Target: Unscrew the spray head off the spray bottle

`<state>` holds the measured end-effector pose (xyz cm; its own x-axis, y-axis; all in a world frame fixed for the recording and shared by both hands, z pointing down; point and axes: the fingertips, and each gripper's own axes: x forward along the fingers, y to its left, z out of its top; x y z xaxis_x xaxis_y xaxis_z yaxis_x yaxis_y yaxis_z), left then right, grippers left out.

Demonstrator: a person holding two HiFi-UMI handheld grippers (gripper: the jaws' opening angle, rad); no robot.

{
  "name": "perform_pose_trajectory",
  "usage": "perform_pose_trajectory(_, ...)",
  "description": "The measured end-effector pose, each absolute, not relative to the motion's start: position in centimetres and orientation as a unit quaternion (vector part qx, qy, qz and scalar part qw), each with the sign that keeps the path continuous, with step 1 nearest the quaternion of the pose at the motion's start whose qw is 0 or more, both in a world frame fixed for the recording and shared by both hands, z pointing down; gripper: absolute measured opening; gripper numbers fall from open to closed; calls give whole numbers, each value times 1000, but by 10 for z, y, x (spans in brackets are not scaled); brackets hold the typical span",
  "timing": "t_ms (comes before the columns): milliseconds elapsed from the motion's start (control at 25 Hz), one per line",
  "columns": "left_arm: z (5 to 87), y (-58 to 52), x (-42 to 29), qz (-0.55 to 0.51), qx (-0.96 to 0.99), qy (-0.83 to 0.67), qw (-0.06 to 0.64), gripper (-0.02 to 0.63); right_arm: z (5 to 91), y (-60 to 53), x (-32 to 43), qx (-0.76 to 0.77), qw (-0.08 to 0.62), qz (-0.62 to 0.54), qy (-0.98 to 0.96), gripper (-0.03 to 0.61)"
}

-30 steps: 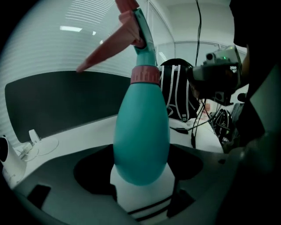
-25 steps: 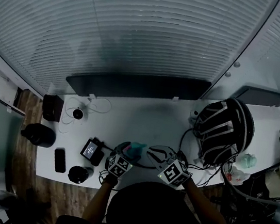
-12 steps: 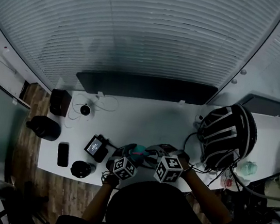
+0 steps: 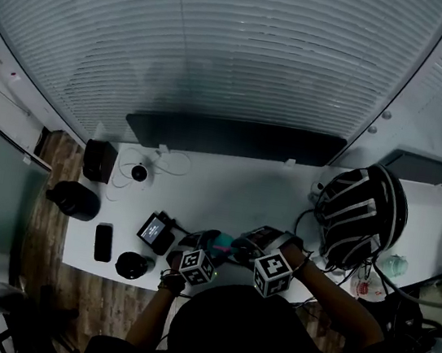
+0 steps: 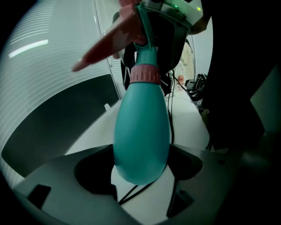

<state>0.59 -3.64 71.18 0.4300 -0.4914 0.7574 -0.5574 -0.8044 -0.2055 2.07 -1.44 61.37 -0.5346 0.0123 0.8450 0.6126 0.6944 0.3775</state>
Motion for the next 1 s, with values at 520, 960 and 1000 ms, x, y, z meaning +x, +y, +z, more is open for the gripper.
perform_pose_trajectory(520,704,-37,13,402,857,-322,27,373,599,-18,37,-182,427,-409,-786,118)
perform_pose_trajectory(960,708,-47,-35,483,774,-408,-32,373,573,-44,50,-36,343,109,-932,118)
perform_pose_trajectory(1000,709,-47,-38,495,764,-412,-42,373,578,-47,51,-20,317,216,-923,118)
